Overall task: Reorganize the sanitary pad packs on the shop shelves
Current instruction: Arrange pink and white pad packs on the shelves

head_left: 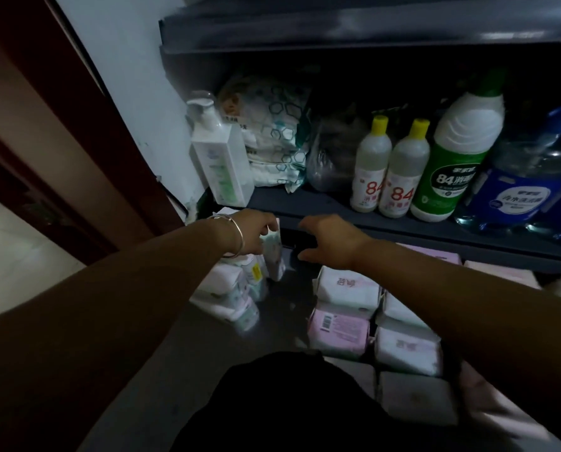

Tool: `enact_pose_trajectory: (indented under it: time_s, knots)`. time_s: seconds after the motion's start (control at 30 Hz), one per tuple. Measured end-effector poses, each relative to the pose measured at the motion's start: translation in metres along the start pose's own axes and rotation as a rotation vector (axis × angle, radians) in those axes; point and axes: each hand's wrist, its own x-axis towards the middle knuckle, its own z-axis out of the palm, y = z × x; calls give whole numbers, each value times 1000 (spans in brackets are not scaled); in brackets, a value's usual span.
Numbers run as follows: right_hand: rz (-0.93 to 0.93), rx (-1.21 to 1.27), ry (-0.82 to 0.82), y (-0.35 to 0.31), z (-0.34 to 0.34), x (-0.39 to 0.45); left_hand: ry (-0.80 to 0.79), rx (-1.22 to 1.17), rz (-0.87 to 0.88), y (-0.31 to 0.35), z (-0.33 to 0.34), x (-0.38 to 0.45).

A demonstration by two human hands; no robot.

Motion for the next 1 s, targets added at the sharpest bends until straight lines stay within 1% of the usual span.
enact_pose_trajectory:
  time_s: [0.2, 0.33, 0.43, 0.57, 0.63, 0.73, 0.87, 0.93, 1.0]
  knots:
    - [54, 32, 16, -22, 17, 27, 27, 34, -18, -38, -6, -7]
    - [75, 57, 48, -20, 23, 31, 58, 43, -26, -47, -7, -4]
    - [107, 48, 22, -18, 23, 36, 60, 52, -25, -55, -4, -2]
    - [134, 43, 20, -18, 29, 69, 68, 123, -39, -84, 0, 11]
    - [128, 17, 14, -21, 43, 89, 43, 177, -57, -102, 5, 23]
    - [168, 22, -5, -24, 63, 116, -45, 267, -36, -122, 14, 38]
    - [223, 1, -8, -25, 76, 145, -37, 383, 8, -140, 26, 50]
    - [237, 23, -42, -24, 78, 155, -40, 427, 26, -147, 29, 56]
    - [249, 75, -83, -22, 77, 161, -81, 432, 38, -150, 28, 60]
